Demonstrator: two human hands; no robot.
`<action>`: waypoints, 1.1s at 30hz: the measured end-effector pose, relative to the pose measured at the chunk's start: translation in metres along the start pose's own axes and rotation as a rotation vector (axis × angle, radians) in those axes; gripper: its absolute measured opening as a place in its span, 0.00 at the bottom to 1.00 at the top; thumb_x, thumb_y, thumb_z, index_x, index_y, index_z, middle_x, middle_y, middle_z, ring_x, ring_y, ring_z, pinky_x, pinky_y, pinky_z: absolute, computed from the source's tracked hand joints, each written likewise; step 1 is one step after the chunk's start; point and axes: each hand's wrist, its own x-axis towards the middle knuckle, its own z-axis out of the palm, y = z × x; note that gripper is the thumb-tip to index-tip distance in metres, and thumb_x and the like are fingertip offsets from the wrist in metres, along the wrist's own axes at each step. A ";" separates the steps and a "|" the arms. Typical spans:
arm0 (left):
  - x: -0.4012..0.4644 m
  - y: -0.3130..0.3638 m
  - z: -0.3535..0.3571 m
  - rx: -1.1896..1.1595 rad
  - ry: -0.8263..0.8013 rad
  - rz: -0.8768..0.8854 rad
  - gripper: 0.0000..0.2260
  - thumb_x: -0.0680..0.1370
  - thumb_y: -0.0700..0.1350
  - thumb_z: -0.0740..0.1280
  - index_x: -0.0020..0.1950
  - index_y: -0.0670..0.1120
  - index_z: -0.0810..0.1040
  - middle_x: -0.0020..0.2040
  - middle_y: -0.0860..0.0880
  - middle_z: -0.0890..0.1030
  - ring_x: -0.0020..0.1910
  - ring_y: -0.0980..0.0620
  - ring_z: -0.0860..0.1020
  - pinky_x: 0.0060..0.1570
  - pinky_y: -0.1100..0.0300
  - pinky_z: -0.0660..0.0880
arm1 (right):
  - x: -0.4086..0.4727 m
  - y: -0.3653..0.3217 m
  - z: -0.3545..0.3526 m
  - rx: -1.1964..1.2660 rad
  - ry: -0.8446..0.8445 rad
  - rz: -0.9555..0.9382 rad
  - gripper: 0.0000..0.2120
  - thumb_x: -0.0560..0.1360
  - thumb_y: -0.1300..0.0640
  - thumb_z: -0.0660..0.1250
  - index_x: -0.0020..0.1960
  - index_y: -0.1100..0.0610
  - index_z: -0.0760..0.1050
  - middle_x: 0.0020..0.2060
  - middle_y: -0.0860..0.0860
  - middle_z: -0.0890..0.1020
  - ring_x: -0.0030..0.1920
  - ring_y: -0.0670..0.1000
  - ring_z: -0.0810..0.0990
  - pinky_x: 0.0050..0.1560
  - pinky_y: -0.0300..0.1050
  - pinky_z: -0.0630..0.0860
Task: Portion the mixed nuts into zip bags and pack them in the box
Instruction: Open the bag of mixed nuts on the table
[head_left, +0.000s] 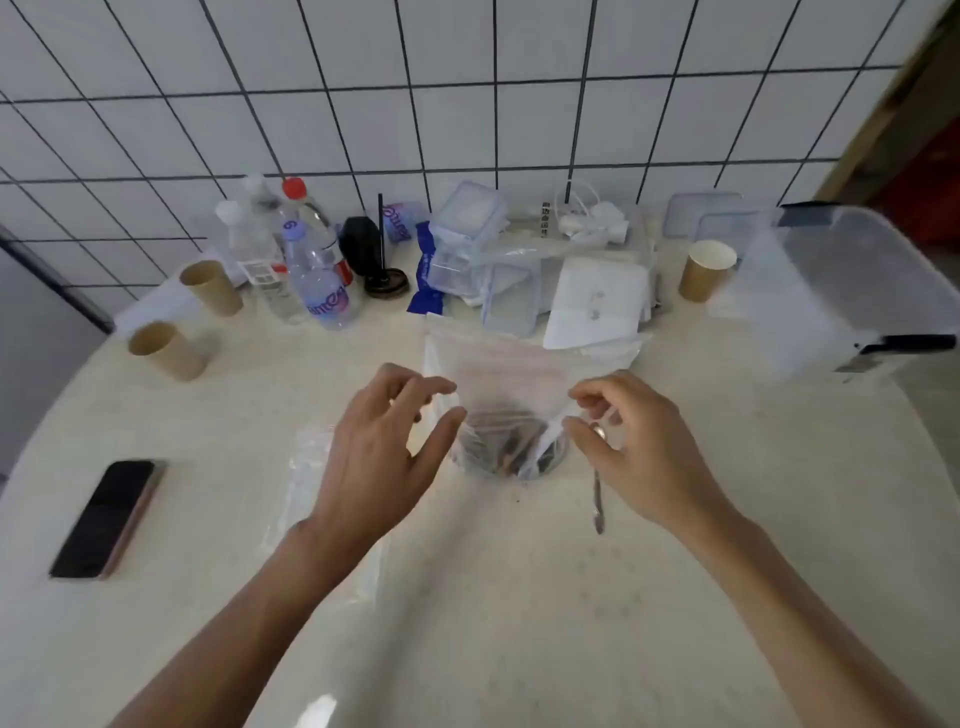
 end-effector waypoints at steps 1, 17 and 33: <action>0.011 -0.001 0.002 0.041 0.088 0.081 0.11 0.82 0.53 0.69 0.61 0.50 0.81 0.55 0.53 0.74 0.48 0.54 0.77 0.50 0.57 0.73 | 0.009 0.001 0.001 -0.066 0.049 -0.065 0.12 0.76 0.58 0.75 0.59 0.56 0.80 0.52 0.47 0.80 0.52 0.48 0.79 0.53 0.44 0.76; 0.006 -0.062 0.058 0.134 0.018 0.233 0.13 0.82 0.58 0.64 0.54 0.51 0.83 0.56 0.56 0.80 0.57 0.56 0.76 0.56 0.61 0.72 | 0.032 0.034 0.055 -0.322 0.077 -0.249 0.08 0.77 0.69 0.69 0.49 0.60 0.86 0.48 0.53 0.84 0.48 0.52 0.82 0.52 0.39 0.75; -0.077 -0.028 -0.010 0.010 0.162 0.177 0.03 0.81 0.43 0.71 0.48 0.50 0.80 0.48 0.56 0.84 0.47 0.56 0.83 0.47 0.52 0.83 | -0.065 -0.050 0.064 -0.225 0.118 -0.321 0.10 0.80 0.65 0.68 0.51 0.54 0.85 0.42 0.38 0.75 0.44 0.40 0.77 0.48 0.37 0.72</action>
